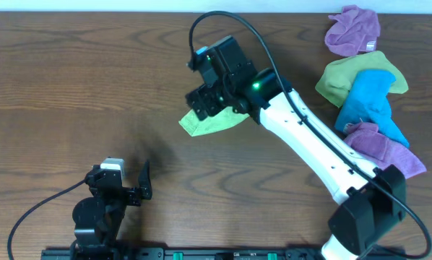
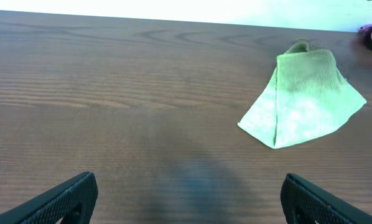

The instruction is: Fold the cloth

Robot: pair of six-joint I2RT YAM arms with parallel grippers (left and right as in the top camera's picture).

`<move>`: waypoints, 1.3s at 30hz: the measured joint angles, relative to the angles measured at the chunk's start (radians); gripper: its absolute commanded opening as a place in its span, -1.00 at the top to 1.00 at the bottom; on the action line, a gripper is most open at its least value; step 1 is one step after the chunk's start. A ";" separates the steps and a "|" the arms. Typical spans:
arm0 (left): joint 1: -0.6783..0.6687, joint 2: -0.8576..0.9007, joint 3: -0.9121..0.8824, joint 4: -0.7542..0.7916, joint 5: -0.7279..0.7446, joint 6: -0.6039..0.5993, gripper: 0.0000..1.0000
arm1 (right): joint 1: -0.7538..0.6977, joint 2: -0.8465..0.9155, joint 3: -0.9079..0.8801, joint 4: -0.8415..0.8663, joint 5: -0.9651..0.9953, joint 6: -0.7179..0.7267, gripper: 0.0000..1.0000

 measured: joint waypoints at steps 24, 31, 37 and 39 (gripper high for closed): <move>0.000 0.000 0.000 0.000 0.000 0.000 -0.91 | -0.199 0.329 0.000 0.443 0.100 -0.086 -0.36; 0.000 0.000 0.000 0.000 0.000 0.000 -0.91 | -0.199 0.397 0.000 0.376 0.123 -0.143 -0.09; 0.000 0.000 0.000 0.000 0.000 0.000 -0.91 | -0.199 0.399 0.000 0.308 0.129 -0.157 0.42; 0.000 0.000 0.000 0.000 0.000 0.000 -0.91 | -0.199 0.399 0.000 0.299 0.130 -0.159 0.67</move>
